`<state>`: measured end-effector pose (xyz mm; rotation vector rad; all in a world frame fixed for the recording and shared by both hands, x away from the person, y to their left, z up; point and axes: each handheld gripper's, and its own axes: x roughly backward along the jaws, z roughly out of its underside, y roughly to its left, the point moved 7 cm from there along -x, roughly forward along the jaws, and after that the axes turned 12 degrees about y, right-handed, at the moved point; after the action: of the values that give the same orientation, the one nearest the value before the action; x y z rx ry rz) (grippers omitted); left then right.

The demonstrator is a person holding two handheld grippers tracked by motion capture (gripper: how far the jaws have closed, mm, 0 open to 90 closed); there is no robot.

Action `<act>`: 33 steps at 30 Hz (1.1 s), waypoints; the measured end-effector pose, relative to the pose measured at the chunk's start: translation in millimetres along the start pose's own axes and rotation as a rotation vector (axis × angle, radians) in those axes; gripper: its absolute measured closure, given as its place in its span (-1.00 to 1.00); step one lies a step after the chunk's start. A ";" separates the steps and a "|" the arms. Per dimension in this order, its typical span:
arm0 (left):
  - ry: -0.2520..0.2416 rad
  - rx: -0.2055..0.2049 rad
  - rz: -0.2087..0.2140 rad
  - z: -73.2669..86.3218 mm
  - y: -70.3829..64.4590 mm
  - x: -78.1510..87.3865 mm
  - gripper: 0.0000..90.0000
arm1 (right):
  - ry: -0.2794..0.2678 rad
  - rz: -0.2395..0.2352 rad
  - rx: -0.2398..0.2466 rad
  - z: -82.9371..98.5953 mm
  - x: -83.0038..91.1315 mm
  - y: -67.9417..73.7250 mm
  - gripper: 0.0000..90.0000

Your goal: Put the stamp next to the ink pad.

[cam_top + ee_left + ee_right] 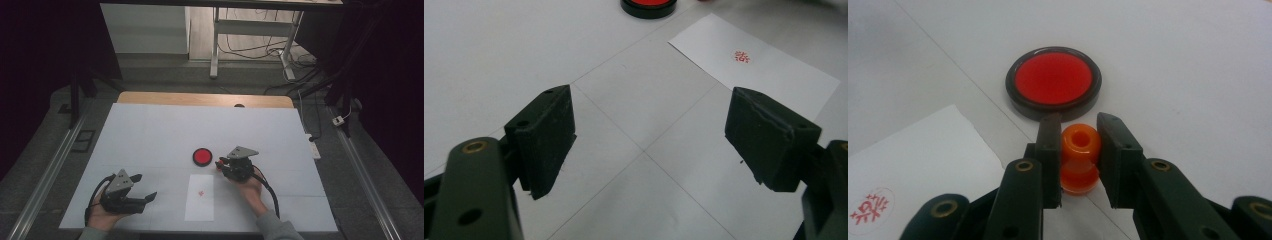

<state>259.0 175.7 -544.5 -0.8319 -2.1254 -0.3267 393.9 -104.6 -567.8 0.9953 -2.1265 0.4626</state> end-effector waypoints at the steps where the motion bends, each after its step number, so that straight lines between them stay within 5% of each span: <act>1: 0.000 0.001 0.001 0.1 0.0 0.0 -0.54 | 0.004 0.000 0.004 0.5 -0.9 0.3 0.59; 21: 0.001 -0.002 -0.002 0.2 0.6 0.3 -0.55 | 0.006 0.005 0.001 0.9 -1.7 1.3 0.48; 33: -0.003 0.002 0.001 1.2 3.1 -0.6 -0.56 | -0.088 -0.010 -0.011 -8.8 15.8 -2.9 0.15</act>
<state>260.6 178.3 -545.9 -0.8328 -2.1281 -0.3226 393.4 -109.3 -550.1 1.0370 -2.1990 0.4087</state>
